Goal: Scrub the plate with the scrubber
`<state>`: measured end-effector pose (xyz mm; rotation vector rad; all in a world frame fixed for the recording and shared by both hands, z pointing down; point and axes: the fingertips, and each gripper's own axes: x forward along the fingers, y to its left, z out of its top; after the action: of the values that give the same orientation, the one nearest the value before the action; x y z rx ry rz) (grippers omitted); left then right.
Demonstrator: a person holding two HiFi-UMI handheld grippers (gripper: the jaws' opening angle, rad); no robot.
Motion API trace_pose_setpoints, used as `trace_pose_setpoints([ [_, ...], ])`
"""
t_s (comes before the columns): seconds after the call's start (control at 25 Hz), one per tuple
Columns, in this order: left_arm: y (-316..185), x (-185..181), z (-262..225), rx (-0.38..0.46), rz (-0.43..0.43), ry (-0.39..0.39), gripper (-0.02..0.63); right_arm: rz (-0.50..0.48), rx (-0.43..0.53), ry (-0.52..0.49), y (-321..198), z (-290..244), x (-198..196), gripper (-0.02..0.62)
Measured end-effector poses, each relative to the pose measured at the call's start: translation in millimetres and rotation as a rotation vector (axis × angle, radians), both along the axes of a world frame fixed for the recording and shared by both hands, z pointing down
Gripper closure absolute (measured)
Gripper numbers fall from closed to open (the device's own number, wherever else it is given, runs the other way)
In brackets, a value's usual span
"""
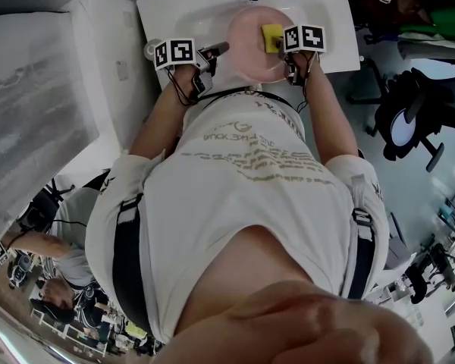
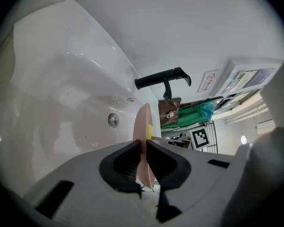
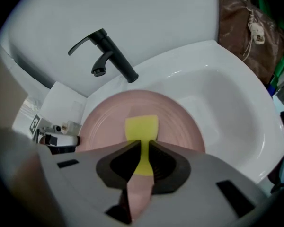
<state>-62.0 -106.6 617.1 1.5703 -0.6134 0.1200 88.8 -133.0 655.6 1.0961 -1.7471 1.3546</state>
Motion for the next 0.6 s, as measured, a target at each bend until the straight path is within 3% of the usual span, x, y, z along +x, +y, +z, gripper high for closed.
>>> trace_pose_setpoints([
  [0.16,-4,4,-2,0.016,0.009,-0.002,0.566,-0.04,0.013,-0.032,2,-10,-23,0.541],
  [0.36,-8,6,-2,0.02,0.005,-0.007,0.566,-0.168,0.053,-0.026,15,-21,-58,0.54],
  [0.6,-12,5,1,0.007,-0.001,-0.001,0.566,-0.261,0.056,0.058,40,-15,-50,0.54],
])
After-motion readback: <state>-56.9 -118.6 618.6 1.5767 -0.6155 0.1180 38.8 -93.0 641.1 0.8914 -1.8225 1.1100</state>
